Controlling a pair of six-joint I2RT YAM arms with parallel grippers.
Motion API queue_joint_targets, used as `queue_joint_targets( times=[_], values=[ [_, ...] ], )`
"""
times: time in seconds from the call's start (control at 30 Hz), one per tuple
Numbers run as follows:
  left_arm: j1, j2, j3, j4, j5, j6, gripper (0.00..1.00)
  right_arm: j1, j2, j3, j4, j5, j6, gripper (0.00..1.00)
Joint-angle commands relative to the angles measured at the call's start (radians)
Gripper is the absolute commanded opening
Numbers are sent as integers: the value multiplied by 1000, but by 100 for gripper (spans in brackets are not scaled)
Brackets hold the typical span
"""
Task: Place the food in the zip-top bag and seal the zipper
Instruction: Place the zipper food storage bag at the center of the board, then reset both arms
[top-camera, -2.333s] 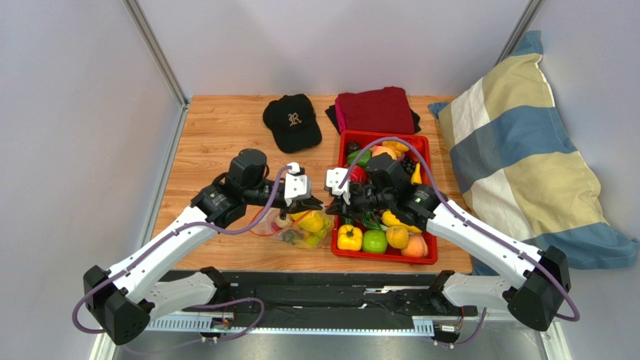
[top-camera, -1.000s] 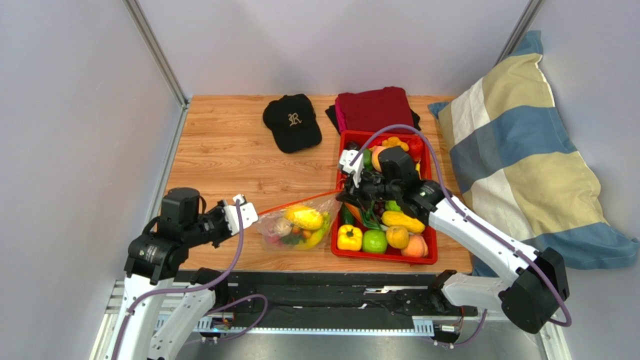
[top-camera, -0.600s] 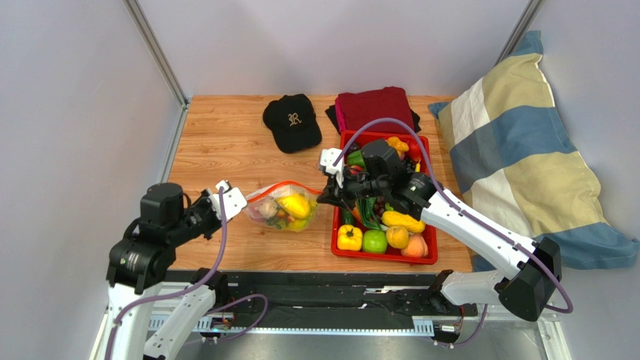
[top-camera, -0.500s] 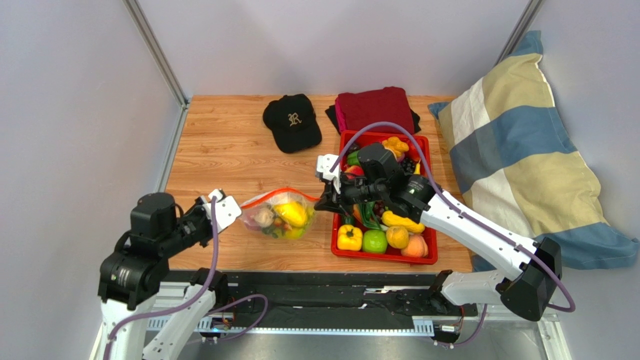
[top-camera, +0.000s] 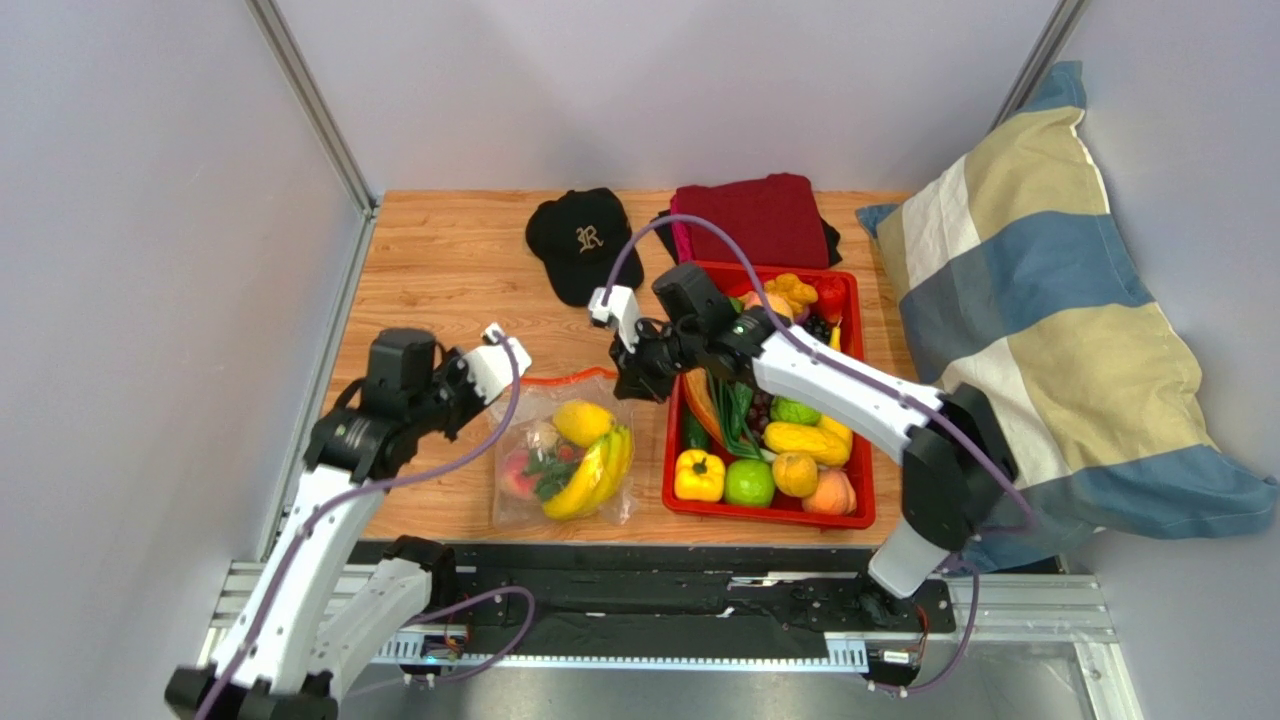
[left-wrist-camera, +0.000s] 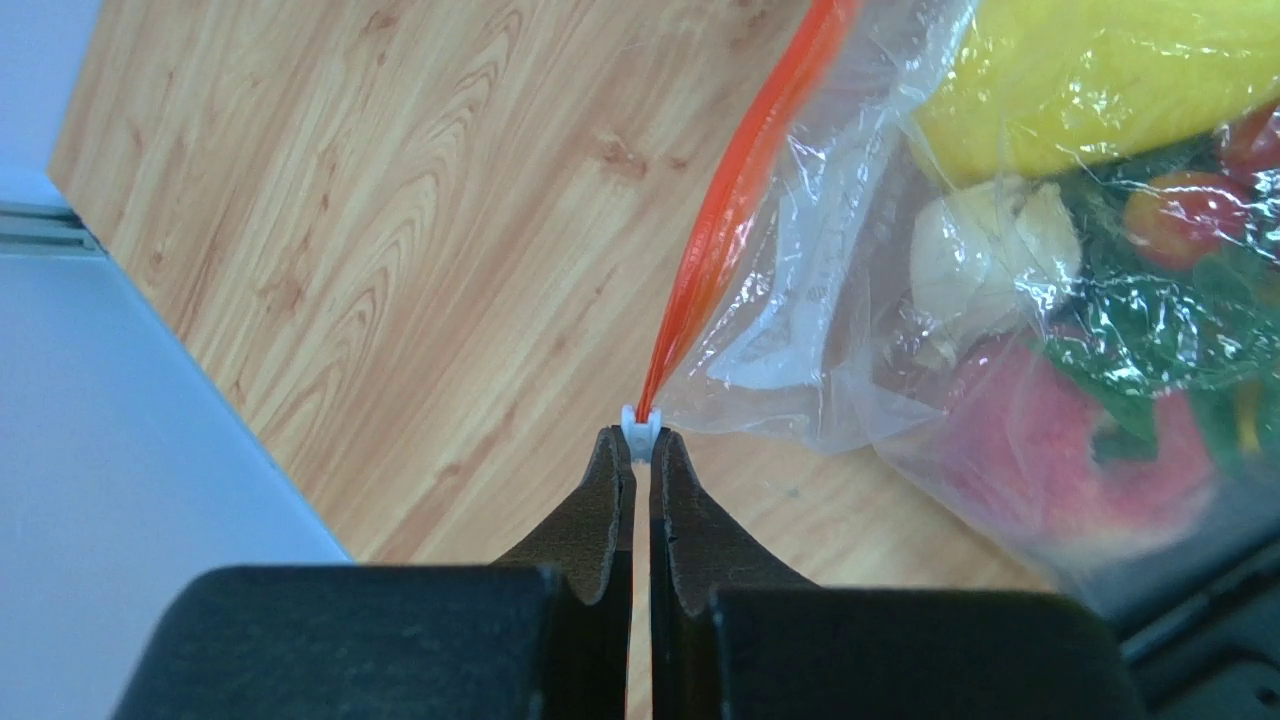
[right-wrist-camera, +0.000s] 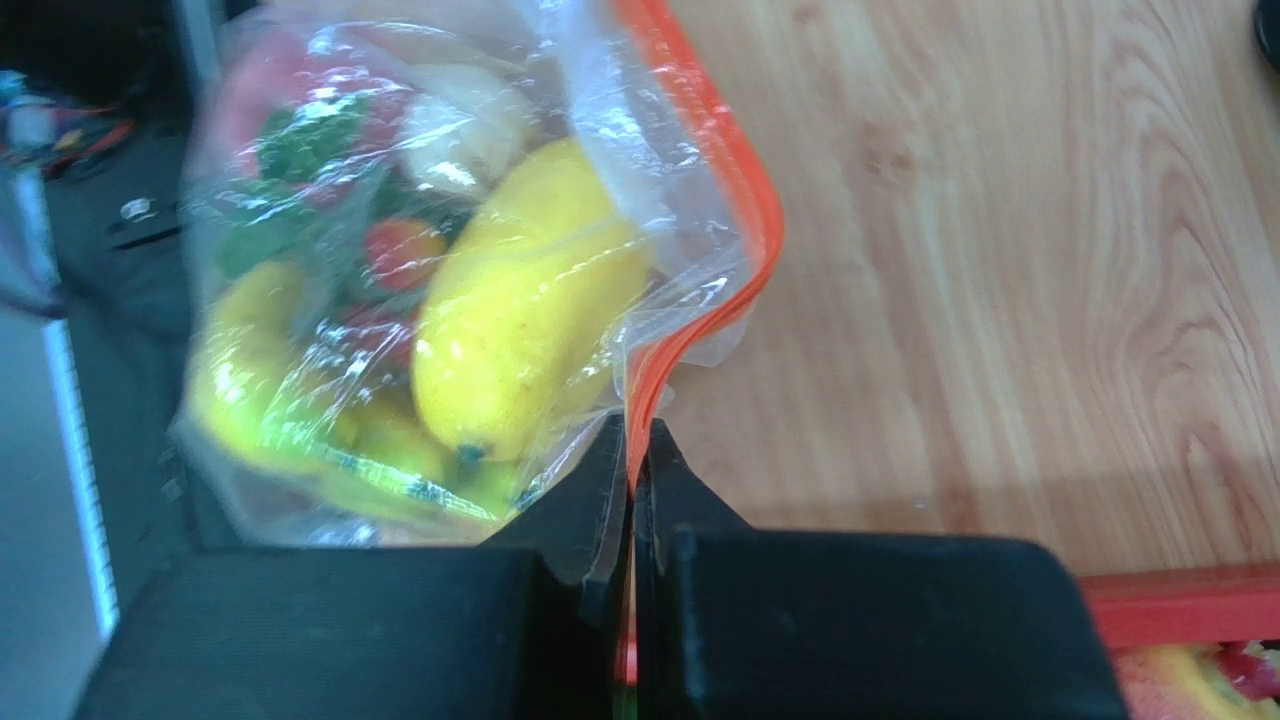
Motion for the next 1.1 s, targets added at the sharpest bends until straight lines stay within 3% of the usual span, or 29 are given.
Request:
queue_joint_targets(
  times=[0.0,0.17,0.23,0.27,0.3,0.4,0.47,0.5,0.57,0.73,0.87,1.07],
  values=[
    [12,164,1,342,-54,-8,0,-57,146,131,63,58,77,0],
    [44,351,60,400,4,-74,0,-80,250,228,101,109,57,3],
    [46,379,80,383,38,-106,3,-84,260,249,94,123,54,11],
    [48,391,85,377,44,-114,9,-87,261,269,75,129,54,16],
    [46,394,96,373,41,-122,24,-90,255,275,63,136,54,35],
    [70,393,140,350,64,-177,59,-110,200,265,37,155,74,70],
    [80,394,200,308,93,-221,99,-132,154,246,34,153,85,80],
    [81,393,221,293,112,-234,99,-142,110,234,35,152,103,86],
    [81,414,322,230,120,-299,99,-173,61,231,20,141,119,89],
    [81,588,629,-56,139,-470,99,-274,-106,220,-17,118,188,93],
    [86,681,853,-173,211,-547,99,-375,-219,184,-41,117,232,94],
    [95,710,884,-154,210,-611,99,-555,-376,24,-74,133,266,97]
  ],
)
